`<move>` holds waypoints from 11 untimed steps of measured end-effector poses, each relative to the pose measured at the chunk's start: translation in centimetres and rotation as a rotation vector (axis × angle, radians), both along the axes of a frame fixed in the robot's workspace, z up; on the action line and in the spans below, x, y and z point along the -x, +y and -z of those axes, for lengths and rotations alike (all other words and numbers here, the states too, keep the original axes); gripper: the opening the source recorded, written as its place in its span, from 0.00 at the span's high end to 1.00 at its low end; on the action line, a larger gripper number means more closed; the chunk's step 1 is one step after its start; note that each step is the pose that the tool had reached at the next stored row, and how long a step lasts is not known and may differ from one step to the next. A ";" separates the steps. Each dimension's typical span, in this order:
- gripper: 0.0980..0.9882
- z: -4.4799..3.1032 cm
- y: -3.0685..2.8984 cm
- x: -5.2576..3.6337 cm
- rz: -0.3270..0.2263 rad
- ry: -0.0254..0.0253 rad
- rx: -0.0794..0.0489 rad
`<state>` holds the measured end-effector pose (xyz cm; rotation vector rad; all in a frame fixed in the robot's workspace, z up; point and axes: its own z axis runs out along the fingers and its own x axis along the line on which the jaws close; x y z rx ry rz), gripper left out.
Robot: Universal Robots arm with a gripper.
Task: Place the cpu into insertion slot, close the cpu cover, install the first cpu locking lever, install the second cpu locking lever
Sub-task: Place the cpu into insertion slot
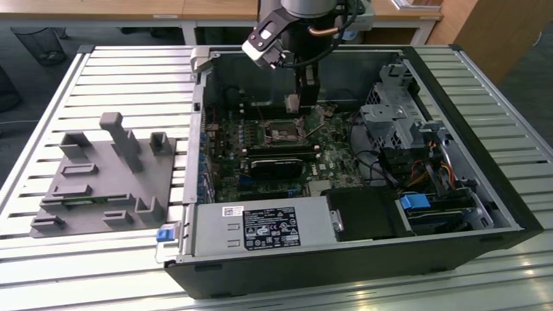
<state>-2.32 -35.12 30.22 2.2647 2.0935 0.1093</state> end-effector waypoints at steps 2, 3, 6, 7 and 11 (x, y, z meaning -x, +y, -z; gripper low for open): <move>0.50 0.04 0.00 0.00 0.000 0.0000 0.000; 0.50 0.06 0.00 0.00 0.000 0.0000 0.000; 0.50 0.13 0.00 0.00 0.000 0.0000 0.000; 0.50 0.15 0.00 0.00 0.000 0.0000 0.000; 0.50 0.24 0.00 0.00 0.000 0.0000 0.000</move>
